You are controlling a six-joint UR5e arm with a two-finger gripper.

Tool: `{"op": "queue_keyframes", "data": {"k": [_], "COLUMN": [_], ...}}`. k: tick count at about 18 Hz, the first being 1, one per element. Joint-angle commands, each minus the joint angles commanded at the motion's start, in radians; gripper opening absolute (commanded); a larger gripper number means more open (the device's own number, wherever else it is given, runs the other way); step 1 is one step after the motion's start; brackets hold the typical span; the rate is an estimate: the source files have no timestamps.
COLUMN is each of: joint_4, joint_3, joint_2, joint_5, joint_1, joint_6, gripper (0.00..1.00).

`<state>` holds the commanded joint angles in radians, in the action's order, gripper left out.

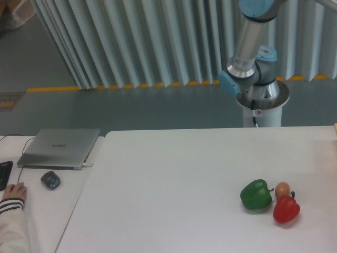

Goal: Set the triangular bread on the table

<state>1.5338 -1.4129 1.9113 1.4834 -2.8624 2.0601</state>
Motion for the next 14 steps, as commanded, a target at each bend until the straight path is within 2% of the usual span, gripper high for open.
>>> {"op": "queue_keyframes", "data": {"k": [2, 4, 6, 8, 14], "joint_4": [0.038, 0.048, 0.09, 0.115, 0.105], "joint_3": [0.02, 0.017, 0.015, 0.008, -0.006], "joint_2": [0.006, -0.001, -0.008, -0.035, -0.043], "joint_5": [-0.005, -0.024, -0.061, -0.112, -0.135], "joint_1": [-0.002, 0.006, 0.023, 0.04, 0.152], "joint_6": [0.0, 0.0, -0.015, -0.058, -0.297], "gripper": [0.09, 0.09, 0.09, 0.09, 0.09]}}
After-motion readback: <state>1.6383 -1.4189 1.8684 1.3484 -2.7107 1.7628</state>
